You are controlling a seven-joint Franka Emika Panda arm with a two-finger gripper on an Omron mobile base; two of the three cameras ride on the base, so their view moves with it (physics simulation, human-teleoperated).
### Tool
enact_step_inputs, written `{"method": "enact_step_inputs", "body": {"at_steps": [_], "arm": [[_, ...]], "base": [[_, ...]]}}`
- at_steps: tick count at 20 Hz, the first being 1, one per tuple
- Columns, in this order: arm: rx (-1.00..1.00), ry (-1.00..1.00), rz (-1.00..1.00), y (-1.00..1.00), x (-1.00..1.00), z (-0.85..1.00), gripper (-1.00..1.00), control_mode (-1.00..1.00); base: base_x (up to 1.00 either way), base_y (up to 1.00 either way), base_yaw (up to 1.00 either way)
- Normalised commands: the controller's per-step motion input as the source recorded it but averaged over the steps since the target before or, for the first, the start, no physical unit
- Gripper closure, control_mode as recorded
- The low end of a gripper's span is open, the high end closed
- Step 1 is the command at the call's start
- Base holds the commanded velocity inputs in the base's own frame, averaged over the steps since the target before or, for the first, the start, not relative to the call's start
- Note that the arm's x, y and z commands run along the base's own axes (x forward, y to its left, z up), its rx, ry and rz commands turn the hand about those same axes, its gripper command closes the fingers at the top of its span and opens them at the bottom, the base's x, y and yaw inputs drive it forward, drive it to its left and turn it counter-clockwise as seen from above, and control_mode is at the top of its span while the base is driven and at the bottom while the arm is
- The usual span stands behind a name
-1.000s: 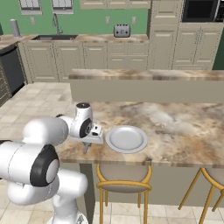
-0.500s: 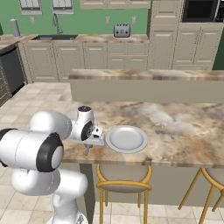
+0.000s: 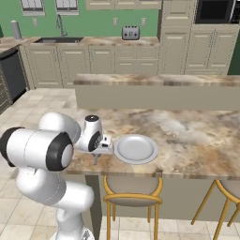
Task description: Take the fork and place it on the left side of the plate. Then take the spoon and place it on the right side of the plate. Make sure they're directly next to the plate.
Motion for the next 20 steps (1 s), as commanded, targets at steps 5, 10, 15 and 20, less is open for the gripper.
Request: {"method": "enact_step_inputs", "body": {"at_steps": [5, 10, 15, 20], "arm": [[0.0, -0.05, 0.07, 0.0, 0.14, -0.13, 1.0, -1.0], [0.0, -0.02, 0.0, 0.0, 0.0, -0.33, 1.0, -1.0], [0.0, 0.0, 0.0, 0.0, 0.0, -0.37, -1.0, -1.0], [0.0, 0.0, 0.0, 0.0, -0.02, -0.05, -1.0, -1.0]], "base": [[0.0, 0.0, 0.0], [0.0, 0.0, 0.0], [0.0, 0.0, 0.0], [0.0, 0.0, 0.0]]}}
